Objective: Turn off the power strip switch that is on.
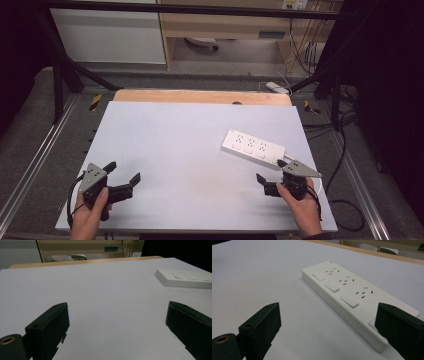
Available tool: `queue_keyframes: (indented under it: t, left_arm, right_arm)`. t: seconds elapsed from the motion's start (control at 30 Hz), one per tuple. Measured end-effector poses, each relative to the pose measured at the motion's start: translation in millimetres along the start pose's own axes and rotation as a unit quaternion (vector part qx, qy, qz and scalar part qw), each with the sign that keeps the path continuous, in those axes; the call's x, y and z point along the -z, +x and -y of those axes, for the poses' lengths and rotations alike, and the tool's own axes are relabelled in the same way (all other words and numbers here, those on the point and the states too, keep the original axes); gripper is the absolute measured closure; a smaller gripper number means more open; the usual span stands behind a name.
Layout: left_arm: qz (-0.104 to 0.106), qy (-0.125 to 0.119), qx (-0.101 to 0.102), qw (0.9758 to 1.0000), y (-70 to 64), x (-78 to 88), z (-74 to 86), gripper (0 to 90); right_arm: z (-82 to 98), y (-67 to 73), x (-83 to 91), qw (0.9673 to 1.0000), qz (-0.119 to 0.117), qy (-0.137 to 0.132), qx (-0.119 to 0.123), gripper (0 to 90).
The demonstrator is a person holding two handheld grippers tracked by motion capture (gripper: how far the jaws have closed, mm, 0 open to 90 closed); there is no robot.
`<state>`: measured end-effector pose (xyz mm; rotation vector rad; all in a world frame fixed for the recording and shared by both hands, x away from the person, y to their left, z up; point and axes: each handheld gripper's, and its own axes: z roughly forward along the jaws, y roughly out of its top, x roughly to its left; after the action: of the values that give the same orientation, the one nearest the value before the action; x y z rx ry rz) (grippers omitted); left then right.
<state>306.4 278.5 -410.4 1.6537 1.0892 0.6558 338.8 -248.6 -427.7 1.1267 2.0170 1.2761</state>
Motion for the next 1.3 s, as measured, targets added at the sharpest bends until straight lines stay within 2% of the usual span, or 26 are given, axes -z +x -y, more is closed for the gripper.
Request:
queue_keyframes:
  t: [0.27,0.53,0.87,1.0,1.1,1.3]
  left_arm:
    - [0.0,0.001,-0.002,1.0,-0.4,-0.8,0.1,5.1]
    - [0.001,0.003,-0.006,1.0,-0.9,-1.3,0.2,5.1]
    - [0.0,0.003,-0.007,1.0,-1.1,-1.2,0.2,5.1]
    - [0.001,0.005,-0.007,1.0,-1.7,-1.7,0.4,5.1]
    - [-0.001,0.007,-0.007,1.0,-2.0,-1.7,0.8,5.1]
    - [-0.002,0.009,-0.01,0.9999,-1.9,-1.8,1.3,5.1]
  right_arm:
    - [-0.5,-0.4,0.6,1.0,-0.002,-0.007,-0.004,6.6]
    - [-4.3,1.0,4.0,0.9995,-0.004,-0.03,-0.005,4.8]
    - [-9.7,-1.3,12.5,0.998,0.001,-0.057,-0.026,4.2]
    - [-10.7,-2.2,14.2,0.998,0.004,-0.056,-0.03,3.7]
    - [-14.1,-2.8,17.5,0.9974,0.006,-0.058,-0.041,2.8]
    - [-22.2,-3.1,22.8,0.9975,0.012,-0.055,-0.044,2.4]
